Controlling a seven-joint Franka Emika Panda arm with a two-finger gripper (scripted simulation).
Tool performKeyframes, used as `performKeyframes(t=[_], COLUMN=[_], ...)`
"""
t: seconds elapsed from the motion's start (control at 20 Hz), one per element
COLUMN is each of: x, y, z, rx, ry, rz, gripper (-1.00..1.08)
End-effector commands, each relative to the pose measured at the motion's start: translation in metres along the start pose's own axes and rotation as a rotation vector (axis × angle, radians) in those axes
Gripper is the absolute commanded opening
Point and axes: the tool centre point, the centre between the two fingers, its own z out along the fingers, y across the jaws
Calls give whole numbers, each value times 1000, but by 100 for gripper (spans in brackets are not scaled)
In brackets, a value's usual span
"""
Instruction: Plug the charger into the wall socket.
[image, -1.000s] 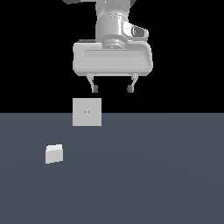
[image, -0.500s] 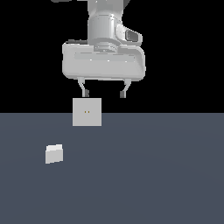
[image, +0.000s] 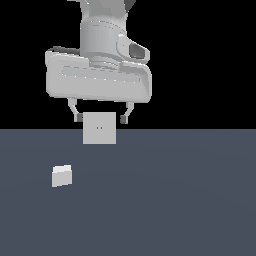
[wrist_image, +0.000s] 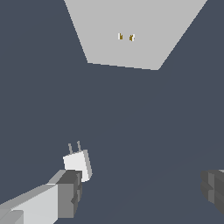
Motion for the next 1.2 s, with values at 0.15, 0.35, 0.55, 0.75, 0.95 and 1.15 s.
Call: performKeyframes(t=[0.15,0.35,0.55,0.75,0.95,1.15], x=[-8,-13,-18,-22,-25,-27], y=[-21,-36,-50,-60,-68,-73], z=[15,26,36,44,50,54], rx=[15,27,38,47,54,58], ry=[65,112,154,187,210,224], rz=[-74,-127,-175,-213,-241,-258], gripper=[100,100,100,100,100,100])
